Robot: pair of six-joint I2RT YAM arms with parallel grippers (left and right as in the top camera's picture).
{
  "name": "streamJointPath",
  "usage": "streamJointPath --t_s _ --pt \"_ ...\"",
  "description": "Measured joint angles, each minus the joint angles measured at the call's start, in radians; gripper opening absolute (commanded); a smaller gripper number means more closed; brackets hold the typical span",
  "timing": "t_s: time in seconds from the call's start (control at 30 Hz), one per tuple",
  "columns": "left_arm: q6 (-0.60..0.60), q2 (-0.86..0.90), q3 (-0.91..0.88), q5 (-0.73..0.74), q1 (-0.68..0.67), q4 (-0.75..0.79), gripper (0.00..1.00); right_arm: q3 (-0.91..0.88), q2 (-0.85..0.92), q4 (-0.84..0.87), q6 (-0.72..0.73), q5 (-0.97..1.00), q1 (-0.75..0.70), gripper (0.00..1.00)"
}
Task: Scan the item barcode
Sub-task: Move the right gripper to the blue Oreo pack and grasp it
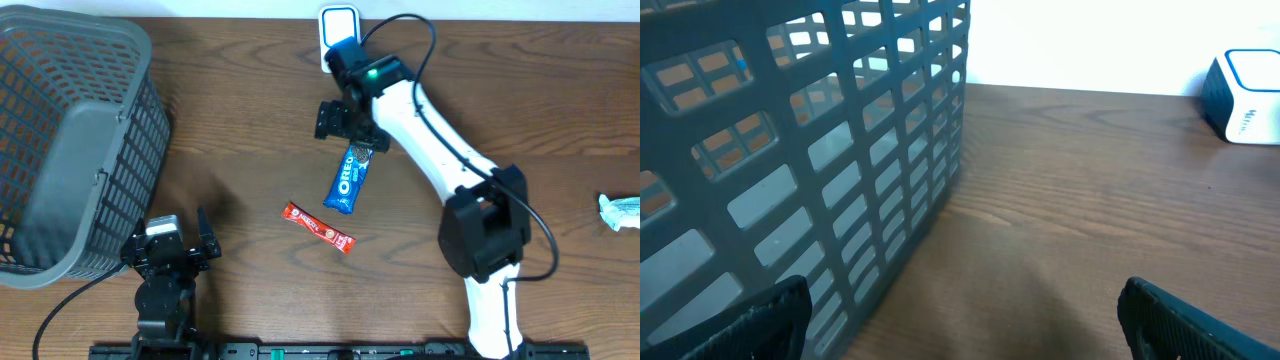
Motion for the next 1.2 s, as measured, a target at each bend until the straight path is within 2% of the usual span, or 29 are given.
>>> streamJointPath --t_s 0.27,0.73,1.2 --pt "0.000 0.000 0.000 0.000 0.000 0.000 0.98 -0.003 0.101 0.050 0.034 0.020 0.010 0.91" --pt "0.000 0.000 0.000 0.000 0.000 0.000 0.98 -0.006 0.103 0.134 0.065 0.022 0.016 0.89" --pt "0.000 0.000 0.000 0.000 0.000 0.000 0.98 -0.006 0.142 0.125 0.090 0.042 0.017 0.87"
